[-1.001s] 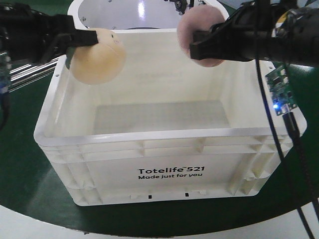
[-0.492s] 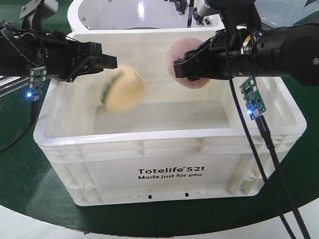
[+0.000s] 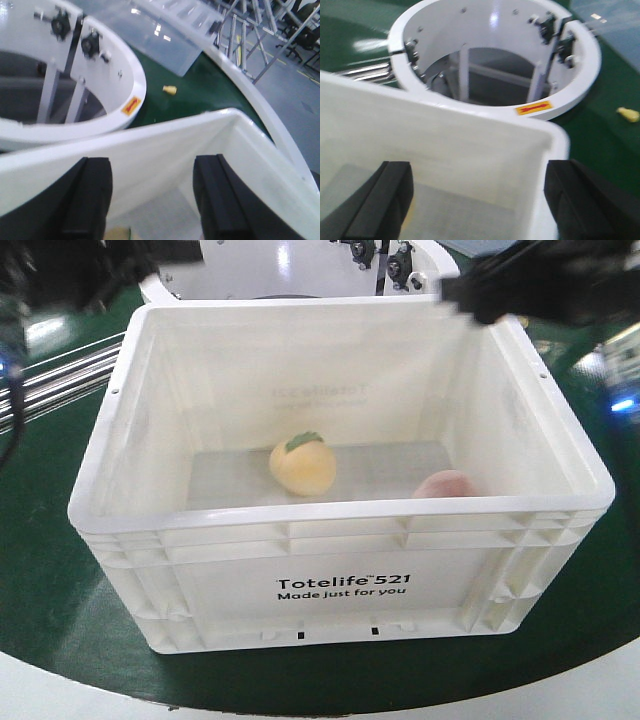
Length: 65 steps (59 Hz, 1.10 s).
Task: Place moving items into box and shelve
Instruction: 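Lift both balls over the crate and release them inside, then move both grippers to the crate's side rims and grip them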
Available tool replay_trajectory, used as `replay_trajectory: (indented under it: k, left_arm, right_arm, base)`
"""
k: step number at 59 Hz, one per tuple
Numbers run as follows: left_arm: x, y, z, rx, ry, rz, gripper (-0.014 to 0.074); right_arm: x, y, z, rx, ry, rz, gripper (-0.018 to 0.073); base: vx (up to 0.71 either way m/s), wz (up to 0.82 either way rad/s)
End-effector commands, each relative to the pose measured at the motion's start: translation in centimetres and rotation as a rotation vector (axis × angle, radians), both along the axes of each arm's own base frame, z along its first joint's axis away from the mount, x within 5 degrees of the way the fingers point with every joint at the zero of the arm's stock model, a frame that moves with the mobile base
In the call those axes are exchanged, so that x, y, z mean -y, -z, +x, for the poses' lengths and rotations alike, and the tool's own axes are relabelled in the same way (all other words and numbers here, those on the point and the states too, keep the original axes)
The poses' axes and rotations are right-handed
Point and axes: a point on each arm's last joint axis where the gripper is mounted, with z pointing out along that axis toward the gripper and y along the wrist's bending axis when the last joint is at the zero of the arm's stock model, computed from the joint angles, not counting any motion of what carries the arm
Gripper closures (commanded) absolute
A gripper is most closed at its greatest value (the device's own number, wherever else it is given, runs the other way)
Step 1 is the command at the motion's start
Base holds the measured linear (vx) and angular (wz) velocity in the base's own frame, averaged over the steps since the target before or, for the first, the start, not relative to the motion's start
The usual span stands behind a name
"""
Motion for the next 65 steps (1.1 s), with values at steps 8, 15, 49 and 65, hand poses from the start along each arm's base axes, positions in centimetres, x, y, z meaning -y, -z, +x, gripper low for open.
replay_trajectory:
  k: [8,15,49,65]
  left_arm:
    - [-2.2,-5.1,-3.6,0.213,-0.117,0.042,0.0115]
    - [-2.7,-3.8,-3.4,0.097,-0.161,0.109,0.0115]
    - [-1.3,7.3,1.2,-0.453,-0.16,0.176,0.0115]
    - [-1.1,7.7,0.5,-0.534,-0.114,0.192,0.0143]
  right_arm:
    - [6.2,-3.5,-2.8,0.075,0.224,-0.058,-0.0022]
    - [6.7,-2.1,-2.3,0.047,0.237,-0.055,-0.0022]
    - [4.2,8.0,3.7,-0.233,0.136,0.088,-0.0022]
    - [3.9,9.5,4.0,-0.343,0.116,0.084,0.0074]
  base:
    - [0.0,0.0]
    - [0.0,0.0]
    - [0.0,0.0]
    - [0.0,0.0]
